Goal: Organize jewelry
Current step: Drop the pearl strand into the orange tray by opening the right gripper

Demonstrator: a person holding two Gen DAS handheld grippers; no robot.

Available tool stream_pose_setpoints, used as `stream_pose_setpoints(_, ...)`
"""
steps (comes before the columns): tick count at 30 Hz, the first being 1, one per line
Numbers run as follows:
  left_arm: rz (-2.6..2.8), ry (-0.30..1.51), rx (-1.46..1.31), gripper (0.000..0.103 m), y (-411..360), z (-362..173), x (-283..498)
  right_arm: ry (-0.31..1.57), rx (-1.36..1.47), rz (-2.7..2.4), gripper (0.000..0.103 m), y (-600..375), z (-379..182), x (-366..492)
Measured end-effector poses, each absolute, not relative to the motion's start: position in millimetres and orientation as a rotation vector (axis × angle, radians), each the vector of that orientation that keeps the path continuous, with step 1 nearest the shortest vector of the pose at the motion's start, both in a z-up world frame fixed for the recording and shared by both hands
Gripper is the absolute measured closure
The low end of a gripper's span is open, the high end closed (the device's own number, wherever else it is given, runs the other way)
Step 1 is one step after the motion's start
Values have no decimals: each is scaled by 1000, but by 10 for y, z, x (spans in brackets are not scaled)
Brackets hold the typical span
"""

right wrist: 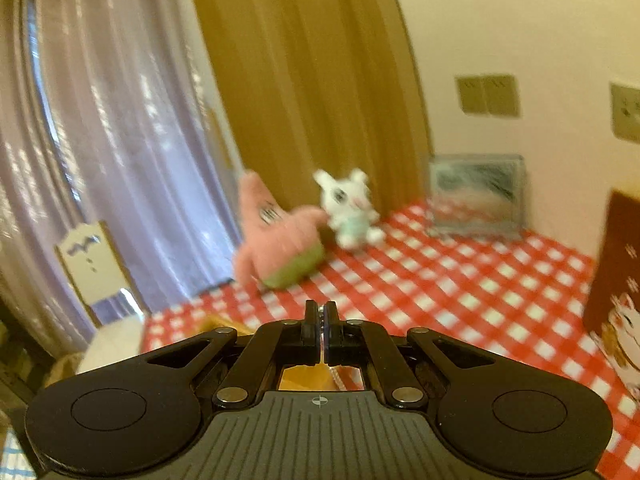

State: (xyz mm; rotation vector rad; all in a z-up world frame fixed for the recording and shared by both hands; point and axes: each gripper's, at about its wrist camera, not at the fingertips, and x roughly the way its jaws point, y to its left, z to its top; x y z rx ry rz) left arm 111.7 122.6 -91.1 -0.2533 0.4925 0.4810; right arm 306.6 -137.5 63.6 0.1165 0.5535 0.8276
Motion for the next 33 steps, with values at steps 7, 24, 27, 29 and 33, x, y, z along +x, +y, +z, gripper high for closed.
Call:
stream_pose_setpoints(7, 483, 491, -257, 95, 1216, -905, 1116, 524, 192, 968, 102, -942, 853, 2986)
stream_pose_setpoints(24, 484, 489, -268, 95, 1210, -910, 1105, 851, 76, 1057, 100, -7, -145, 2813)
stream_pose_setpoints(27, 488, 490, -273, 95, 1217, -918, 1102, 889, 67, 1022, 99, -134, -289, 2798)
stream_pose_setpoints(29, 489, 490, -273, 95, 1218, -919, 1100, 916, 49, 986, 98, -233, -400, 2809)
stream_pose_setpoints(33, 489, 493, -271, 95, 1218, -926, 1099, 936, 5, 906, 90, -431, -550, 2774)
